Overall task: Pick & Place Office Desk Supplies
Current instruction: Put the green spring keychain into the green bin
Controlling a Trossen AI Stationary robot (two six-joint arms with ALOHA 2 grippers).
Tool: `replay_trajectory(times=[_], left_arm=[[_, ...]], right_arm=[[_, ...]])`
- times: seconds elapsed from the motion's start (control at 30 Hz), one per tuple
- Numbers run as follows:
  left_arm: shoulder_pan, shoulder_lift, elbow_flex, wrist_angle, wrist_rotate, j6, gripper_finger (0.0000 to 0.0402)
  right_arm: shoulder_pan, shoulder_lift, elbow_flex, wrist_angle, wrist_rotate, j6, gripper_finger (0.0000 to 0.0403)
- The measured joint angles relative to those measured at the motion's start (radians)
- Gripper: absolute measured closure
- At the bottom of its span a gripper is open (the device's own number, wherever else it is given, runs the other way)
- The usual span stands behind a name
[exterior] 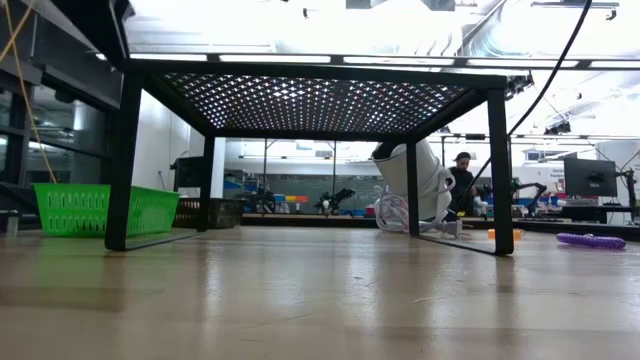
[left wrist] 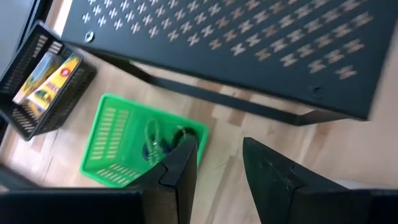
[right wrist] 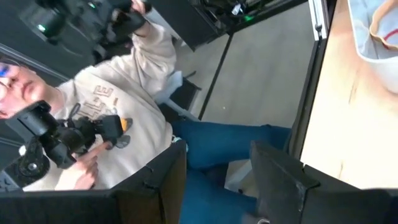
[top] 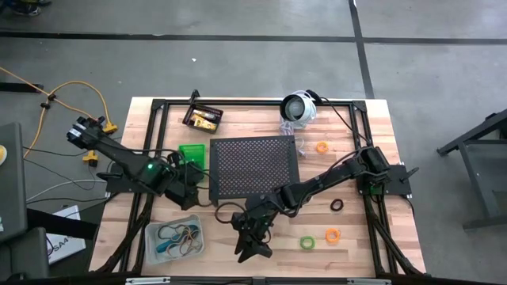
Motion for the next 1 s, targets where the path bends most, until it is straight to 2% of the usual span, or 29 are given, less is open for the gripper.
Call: replay_trajectory(times=[0.37, 0.53, 0.8, 1.0], left_arm=[[-0.034, 0.0, 0.013, 0.004, 0.0, 0.0, 0.0279], [-0.071, 0.0, 0.013, 0.086, 0.007, 0.034, 0.0279], [-0.21, 0.0, 0.013, 0.332, 0.014, 0.152, 0.0279], [-0.354, 0.0, 0.013, 0.426, 0.012, 0.209, 0.0279]], right_arm=[[0.0, 0.0, 0.0, -0.003, 0.0, -0.007, 0.0237], [0.0, 0.0, 0.0, -0.007, -0.001, -0.007, 0.0237], [0.0, 0.0, 0.0, -0.014, -0.001, -0.007, 0.0237], [0.0, 0.0, 0.0, -0.03, -0.001, -0.007, 0.0237]])
